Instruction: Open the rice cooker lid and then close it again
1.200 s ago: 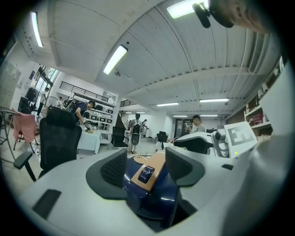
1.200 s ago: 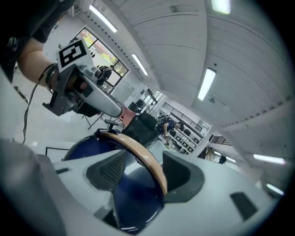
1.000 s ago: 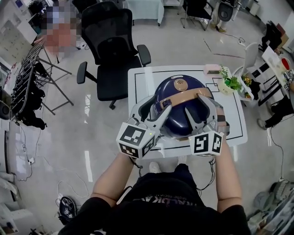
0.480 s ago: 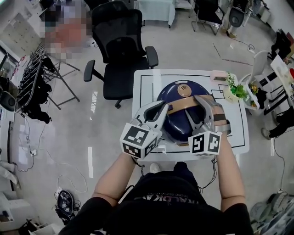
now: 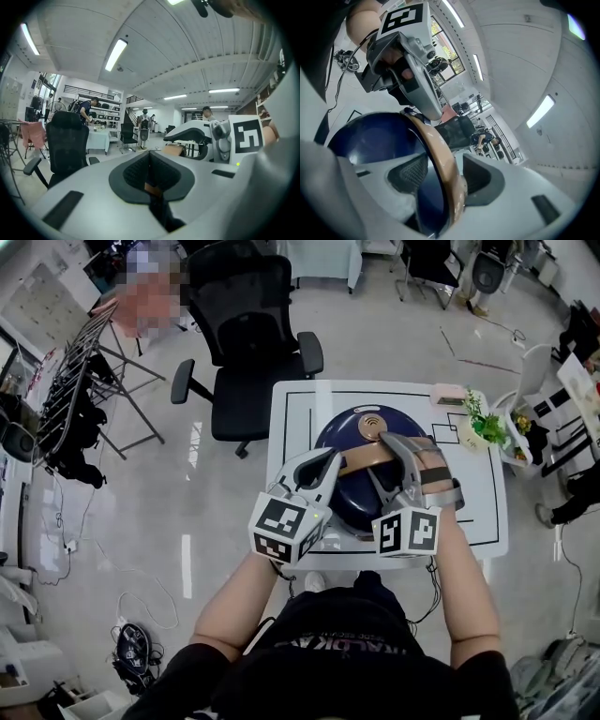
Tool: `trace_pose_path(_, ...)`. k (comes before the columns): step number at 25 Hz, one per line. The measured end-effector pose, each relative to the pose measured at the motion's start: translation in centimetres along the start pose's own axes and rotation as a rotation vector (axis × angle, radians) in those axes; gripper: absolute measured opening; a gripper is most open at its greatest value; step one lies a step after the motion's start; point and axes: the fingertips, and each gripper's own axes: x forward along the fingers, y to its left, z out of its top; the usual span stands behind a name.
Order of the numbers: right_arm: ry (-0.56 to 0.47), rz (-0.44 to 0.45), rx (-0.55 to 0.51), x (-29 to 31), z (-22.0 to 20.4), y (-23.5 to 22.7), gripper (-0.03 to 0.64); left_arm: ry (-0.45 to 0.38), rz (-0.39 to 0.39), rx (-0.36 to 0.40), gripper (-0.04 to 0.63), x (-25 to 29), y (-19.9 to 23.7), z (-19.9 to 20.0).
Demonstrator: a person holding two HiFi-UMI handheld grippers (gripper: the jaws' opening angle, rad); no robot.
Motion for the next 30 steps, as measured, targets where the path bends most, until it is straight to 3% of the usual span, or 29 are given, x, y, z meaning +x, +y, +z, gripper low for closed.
trace_pose_path(9, -0.001, -0.004, -0.049, 0.39, 0.04, 0.5, 0.187, -0.025, 0.014, -0.043, 0.003, 0.45, 0.02, -0.23)
trace_pose_path(30, 0.0, 0.0, 0.015, 0.41, 0.15, 0.36, 0.184, -0.007, 0.024, -0.034, 0.003, 0.46, 0.1, -0.2)
